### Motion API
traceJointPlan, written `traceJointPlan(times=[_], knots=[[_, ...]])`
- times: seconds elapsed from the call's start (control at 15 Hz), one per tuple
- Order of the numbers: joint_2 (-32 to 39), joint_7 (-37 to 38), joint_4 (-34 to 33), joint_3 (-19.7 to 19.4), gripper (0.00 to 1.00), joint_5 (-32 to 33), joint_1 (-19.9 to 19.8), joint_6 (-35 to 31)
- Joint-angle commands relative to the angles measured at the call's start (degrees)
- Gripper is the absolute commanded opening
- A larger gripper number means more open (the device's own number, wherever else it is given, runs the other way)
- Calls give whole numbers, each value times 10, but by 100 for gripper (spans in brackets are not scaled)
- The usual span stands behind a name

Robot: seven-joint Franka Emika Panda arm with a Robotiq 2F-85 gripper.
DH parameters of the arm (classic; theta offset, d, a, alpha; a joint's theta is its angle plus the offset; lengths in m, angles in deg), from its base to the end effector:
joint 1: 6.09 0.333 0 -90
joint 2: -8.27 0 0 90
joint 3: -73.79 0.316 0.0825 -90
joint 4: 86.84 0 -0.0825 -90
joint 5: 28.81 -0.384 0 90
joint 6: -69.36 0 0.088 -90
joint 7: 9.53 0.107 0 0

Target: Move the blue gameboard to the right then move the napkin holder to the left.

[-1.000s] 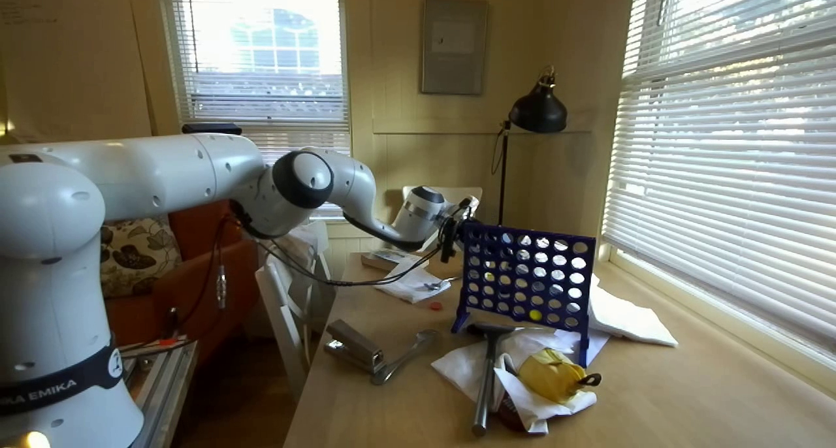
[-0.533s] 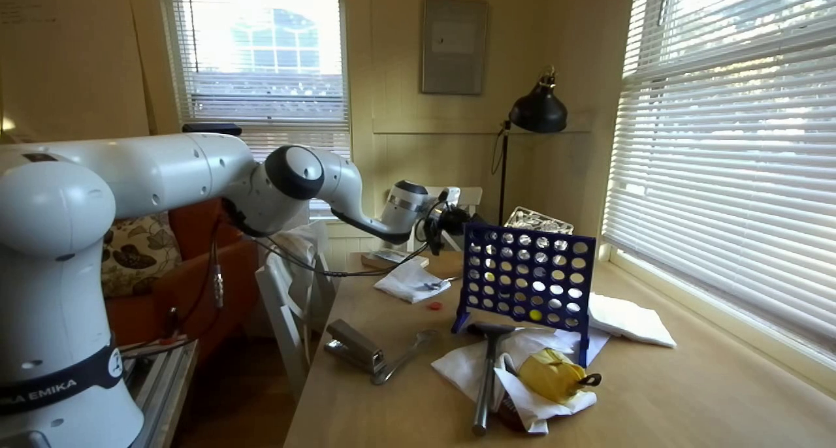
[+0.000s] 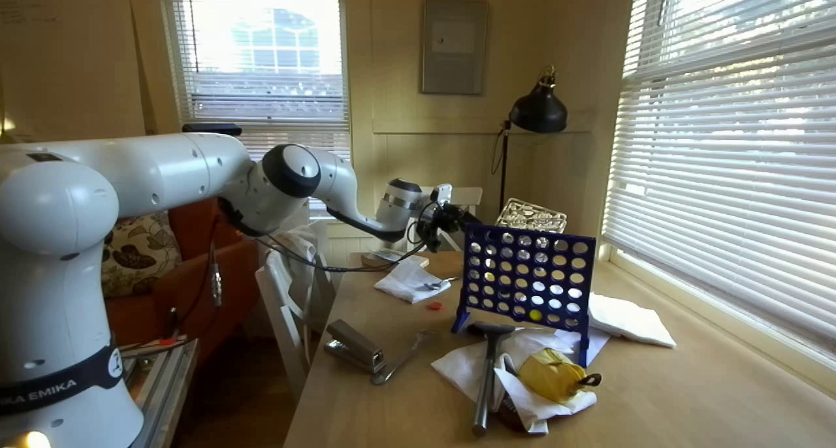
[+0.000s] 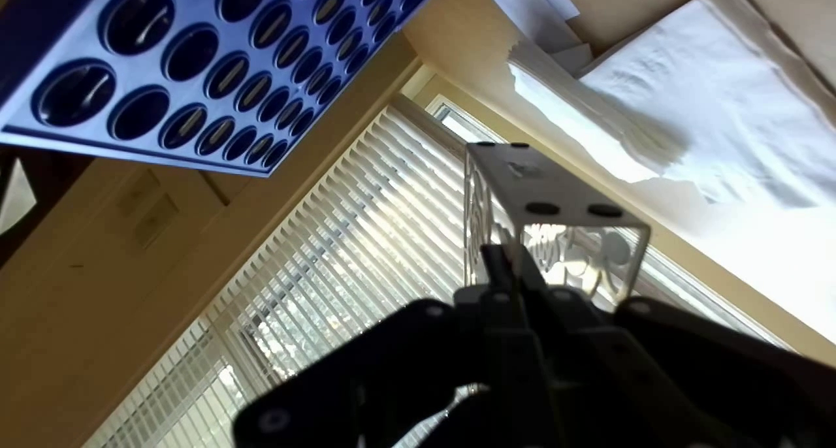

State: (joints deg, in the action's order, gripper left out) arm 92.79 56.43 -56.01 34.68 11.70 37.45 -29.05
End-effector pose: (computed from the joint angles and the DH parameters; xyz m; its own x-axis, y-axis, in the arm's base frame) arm 0.7207 0.3402 0.1930 0.6408 0.2045 0.7400 -0.5993 -0.4692 0.6486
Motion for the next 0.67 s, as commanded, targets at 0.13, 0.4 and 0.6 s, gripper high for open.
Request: traceJointPlan(times=[0.13, 0.4, 0.6], knots=[[15, 37, -11, -6, 1, -3, 10, 40], [12, 128, 15, 17, 1, -2, 40, 99], [17, 182, 23, 12, 1, 31, 65, 87]])
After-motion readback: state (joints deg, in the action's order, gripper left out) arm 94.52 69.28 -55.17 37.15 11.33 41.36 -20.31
